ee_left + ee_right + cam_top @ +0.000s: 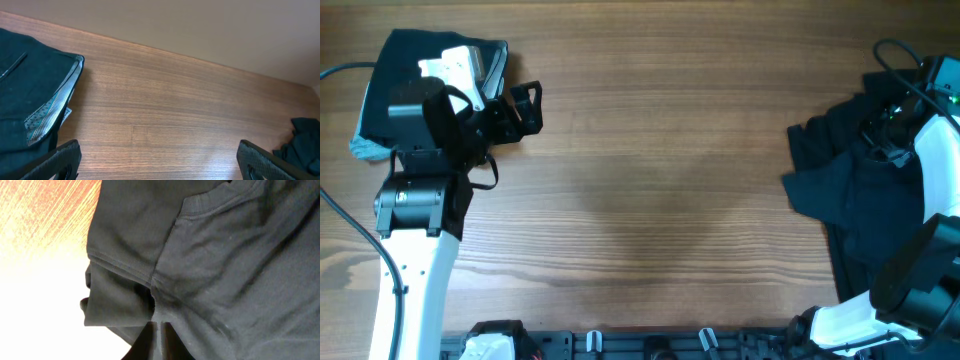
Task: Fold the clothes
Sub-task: 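Grasp the top black T-shirt from the right pile with the right gripper, then drag the black T-shirt leftward and spread it flat mid-table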
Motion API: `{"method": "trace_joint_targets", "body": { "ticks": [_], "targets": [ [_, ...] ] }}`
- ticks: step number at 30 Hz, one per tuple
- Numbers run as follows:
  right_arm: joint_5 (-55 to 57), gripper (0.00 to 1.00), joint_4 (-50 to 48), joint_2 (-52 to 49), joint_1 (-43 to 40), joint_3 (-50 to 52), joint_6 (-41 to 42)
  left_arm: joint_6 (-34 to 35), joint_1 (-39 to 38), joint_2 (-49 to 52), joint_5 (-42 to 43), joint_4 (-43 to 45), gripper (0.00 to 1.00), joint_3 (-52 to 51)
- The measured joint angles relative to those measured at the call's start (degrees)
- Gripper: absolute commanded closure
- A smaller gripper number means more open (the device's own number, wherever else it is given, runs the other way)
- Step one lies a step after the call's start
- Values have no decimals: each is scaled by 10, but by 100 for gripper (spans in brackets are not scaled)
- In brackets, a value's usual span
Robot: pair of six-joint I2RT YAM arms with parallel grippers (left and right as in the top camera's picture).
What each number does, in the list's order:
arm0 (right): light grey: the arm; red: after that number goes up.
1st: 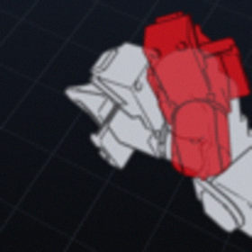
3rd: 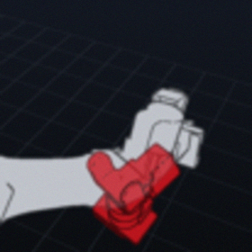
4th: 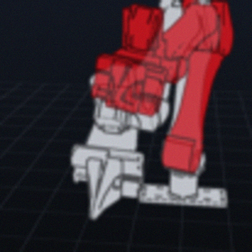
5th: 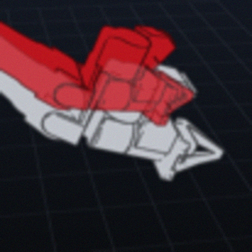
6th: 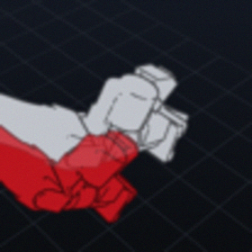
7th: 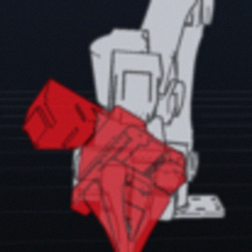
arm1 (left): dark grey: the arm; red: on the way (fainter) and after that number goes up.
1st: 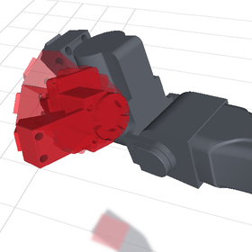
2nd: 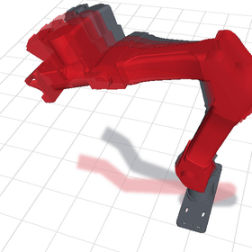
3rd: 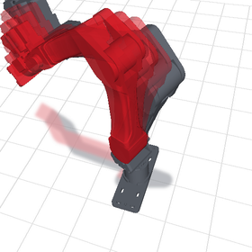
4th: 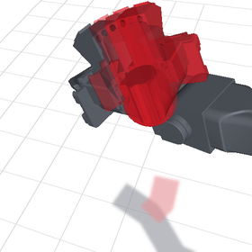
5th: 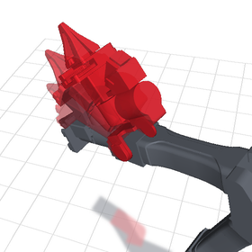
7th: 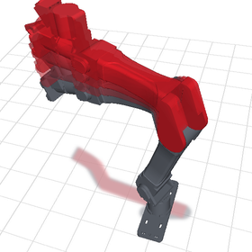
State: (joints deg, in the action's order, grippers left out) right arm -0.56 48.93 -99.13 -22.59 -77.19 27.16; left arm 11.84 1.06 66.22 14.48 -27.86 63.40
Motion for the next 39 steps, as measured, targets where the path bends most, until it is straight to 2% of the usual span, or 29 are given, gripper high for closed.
{"method": "trace_joint_targets", "body": {
  "ticks": [3, 8, 10, 11, 14, 21, 24, 31, 34, 36, 38, 39],
  "targets": [
    [-10, 30, -22, -1, 0, 21, -8, 0, 0, 0, 0, 0, 0, 0],
    [-35, 33, -51, -39, 14, 52, -19, 0, 0, 0, 0, 0, 0, 0],
    [-38, 56, -57, -62, 14, 52, -20, 0, 0, 0, 0, 0, 0, 0],
    [-39, 73, -57, -72, 14, 52, -21, 0, 0, 0, 0, 0, 0, 0],
    [-39, 96, -55, -86, 14, 52, -28, 0, 0, 0, 0, 0, 0, 0],
    [-43, 96, -42, -85, -17, 52, -24, 0, 0, 0, 0, 0, 0, 0],
    [-74, 96, -38, -72, -29, 46, -47, 0, 0, 0, 0, 2, 0, 0],
    [-166, 96, -45, 107, -24, -27, -75, -2, 1, -20, 0, 37, 0, 0],
    [-212, 96, -71, 158, 38, -73, -57, -2, 15, -66, 0, 58, 0, 0],
    [-231, 96, -105, 168, 149, -92, -40, -2, 38, -104, 0, 64, 0, 0],
    [-242, 95, -143, 157, 300, -94, -25, -4, 61, -137, -3, 63, 0, 0],
    [-243, 90, -161, 145, 372, -94, -20, -8, 68, -148, -6, 59, 0, 0]
  ]
}}
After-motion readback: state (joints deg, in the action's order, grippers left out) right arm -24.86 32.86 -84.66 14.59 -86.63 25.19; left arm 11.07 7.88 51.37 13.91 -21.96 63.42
